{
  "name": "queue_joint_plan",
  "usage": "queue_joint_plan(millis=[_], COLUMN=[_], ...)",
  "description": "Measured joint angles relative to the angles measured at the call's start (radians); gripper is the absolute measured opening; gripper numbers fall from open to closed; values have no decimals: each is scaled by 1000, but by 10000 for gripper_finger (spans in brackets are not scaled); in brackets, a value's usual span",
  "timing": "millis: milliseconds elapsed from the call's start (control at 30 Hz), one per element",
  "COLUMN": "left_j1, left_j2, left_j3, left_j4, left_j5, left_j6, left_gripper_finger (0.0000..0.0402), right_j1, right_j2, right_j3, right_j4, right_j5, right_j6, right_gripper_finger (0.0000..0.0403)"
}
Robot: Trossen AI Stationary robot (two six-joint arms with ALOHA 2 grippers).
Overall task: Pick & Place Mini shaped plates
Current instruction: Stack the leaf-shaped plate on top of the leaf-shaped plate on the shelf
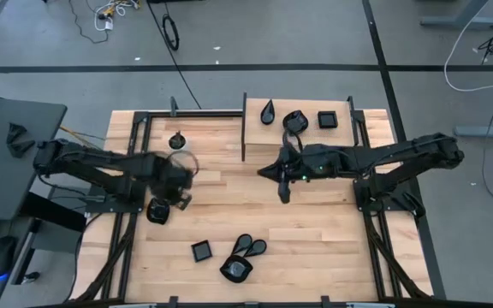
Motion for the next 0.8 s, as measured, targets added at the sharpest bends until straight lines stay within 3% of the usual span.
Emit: queue_joint_plan(millis=[167,300,500,633,800], left_j1=[-138,-216,-290,-312,-320], left_j2=[-3,0,0,-1,0], left_j3=[-121,-190,-286,-307,-311], left_j4=[20,102,234,233,242], left_j5=[4,-16,-85,-141,-224], left_j6=[-163,-245,-313,-327,-343], left_gripper_finger=[142,142,78,18,9], right_j1=[67,132,227,255,255], right_j2=[32,43,69,97,123], right_j3=[0,39,125,164,178], right_j4=[180,212,200,198,189], right_j5=[73,181,361,410,411], right_j6=[58,102,63,22,24], right_gripper_finger=[1,1,1,1,1])
